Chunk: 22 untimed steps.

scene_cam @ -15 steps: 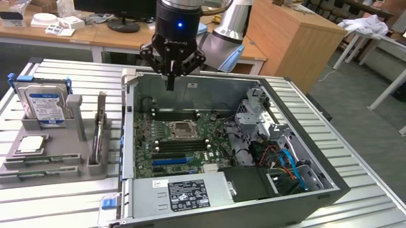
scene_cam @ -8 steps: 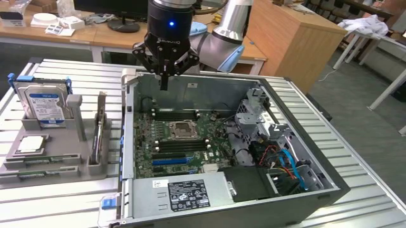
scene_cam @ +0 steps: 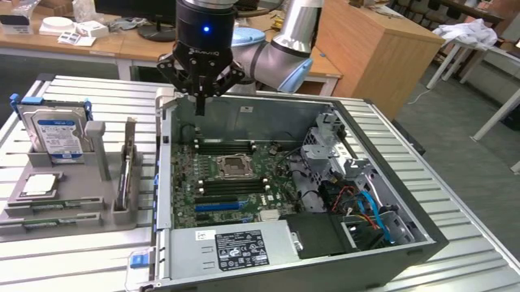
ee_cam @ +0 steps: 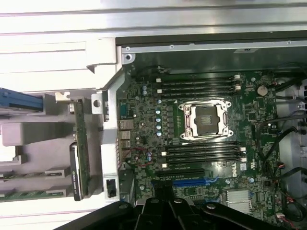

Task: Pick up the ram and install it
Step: 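Reach for the ram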

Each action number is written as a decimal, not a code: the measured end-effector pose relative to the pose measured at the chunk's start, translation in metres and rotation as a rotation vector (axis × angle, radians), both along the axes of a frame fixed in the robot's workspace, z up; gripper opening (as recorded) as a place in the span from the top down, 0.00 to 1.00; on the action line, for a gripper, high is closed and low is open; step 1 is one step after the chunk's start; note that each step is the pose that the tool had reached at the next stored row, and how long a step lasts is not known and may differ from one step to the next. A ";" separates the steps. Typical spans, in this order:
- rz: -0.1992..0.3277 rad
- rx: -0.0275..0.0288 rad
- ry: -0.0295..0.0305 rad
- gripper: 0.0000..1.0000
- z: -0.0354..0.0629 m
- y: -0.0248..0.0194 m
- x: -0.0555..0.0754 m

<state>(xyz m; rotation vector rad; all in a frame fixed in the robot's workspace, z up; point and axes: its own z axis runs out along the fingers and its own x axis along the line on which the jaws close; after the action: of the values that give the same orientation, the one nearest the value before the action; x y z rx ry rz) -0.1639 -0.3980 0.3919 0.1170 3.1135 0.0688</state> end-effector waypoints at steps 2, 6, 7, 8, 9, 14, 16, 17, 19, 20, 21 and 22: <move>0.000 0.0000 0.0000 0.89 -0.0003 0.0000 -0.004; 0.000 0.0000 0.0000 0.89 -0.0008 0.0001 -0.011; 0.000 0.0001 0.0000 0.89 -0.0010 0.0002 -0.013; 0.000 0.0001 0.0000 0.89 -0.0011 0.0004 -0.015; 0.000 0.0000 0.0000 0.89 -0.0012 0.0005 -0.017; -0.001 0.0001 0.0001 0.89 -0.0020 0.0011 -0.028; -0.001 0.0001 0.0001 0.89 -0.0023 0.0014 -0.033; -0.001 0.0001 0.0001 0.89 -0.0025 0.0015 -0.035; -0.001 0.0000 0.0002 0.89 -0.0028 0.0017 -0.040; -0.001 -0.0001 0.0003 0.89 -0.0030 0.0019 -0.042; -0.001 0.0000 0.0004 0.89 -0.0031 0.0020 -0.044; -0.001 0.0001 0.0004 0.89 -0.0034 0.0020 -0.046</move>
<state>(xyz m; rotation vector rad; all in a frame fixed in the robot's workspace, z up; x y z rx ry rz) -0.2101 -0.3960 0.3886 0.1192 3.1138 0.0688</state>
